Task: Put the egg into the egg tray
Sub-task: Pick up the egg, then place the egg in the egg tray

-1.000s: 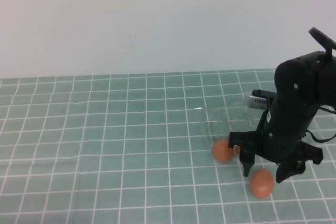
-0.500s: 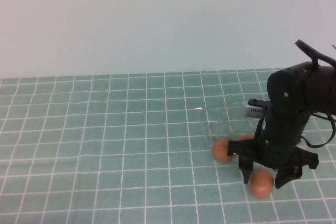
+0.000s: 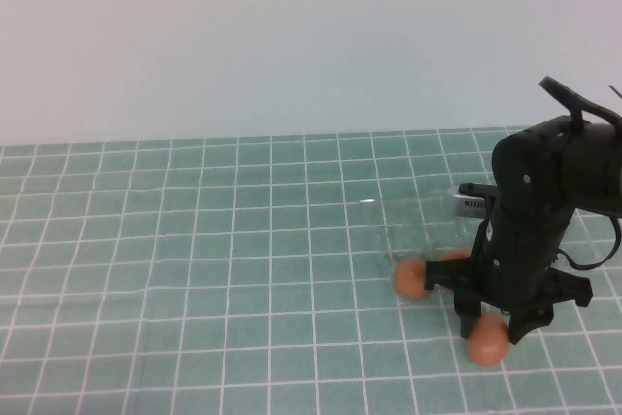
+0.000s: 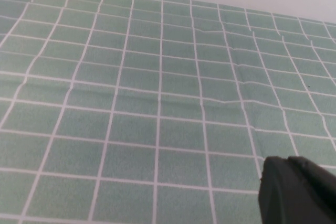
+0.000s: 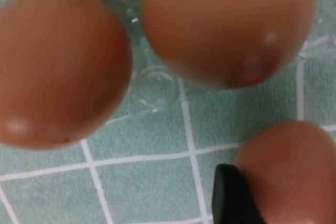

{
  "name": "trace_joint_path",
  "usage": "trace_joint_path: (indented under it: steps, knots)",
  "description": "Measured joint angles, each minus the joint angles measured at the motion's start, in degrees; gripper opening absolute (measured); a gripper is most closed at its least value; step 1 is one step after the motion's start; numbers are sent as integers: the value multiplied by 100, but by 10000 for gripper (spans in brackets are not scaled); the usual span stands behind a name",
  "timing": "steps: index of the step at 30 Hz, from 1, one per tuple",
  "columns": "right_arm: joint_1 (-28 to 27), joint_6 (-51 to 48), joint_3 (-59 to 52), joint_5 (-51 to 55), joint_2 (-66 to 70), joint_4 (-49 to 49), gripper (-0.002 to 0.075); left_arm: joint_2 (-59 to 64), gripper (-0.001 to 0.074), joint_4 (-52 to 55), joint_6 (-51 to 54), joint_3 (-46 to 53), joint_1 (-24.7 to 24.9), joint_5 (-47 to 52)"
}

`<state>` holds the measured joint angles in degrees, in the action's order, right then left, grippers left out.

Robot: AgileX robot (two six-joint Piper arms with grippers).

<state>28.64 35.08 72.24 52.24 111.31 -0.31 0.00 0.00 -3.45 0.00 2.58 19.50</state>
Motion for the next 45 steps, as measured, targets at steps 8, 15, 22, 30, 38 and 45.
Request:
trace_joint_path:
  steps: [8, 15, 22, 30, 38, 45]
  knots:
    - [0, -105, 0, 147, -11, -53, 344, 0, -1, 0, 0, 0, 0, 0]
    - [0, -430, 0, 315, -512, -186, 344, 0, -1, 0, 0, 0, 0, 0]
    - [0, -600, 0, 292, -1345, -1201, 344, 0, -1, 0, 0, 0, 0, 0]
    - [0, 68, 0, -250, -1548, -2735, 344, 0, -1, 0, 0, 0, 0, 0]
    - [0, 160, 0, -1705, -1548, -3066, 344, 0, -1, 0, 0, 0, 0, 0]
    - [0, 171, -169, -2306, -1654, -3554, 344, 0, -1, 0, 0, 0, 0, 0]
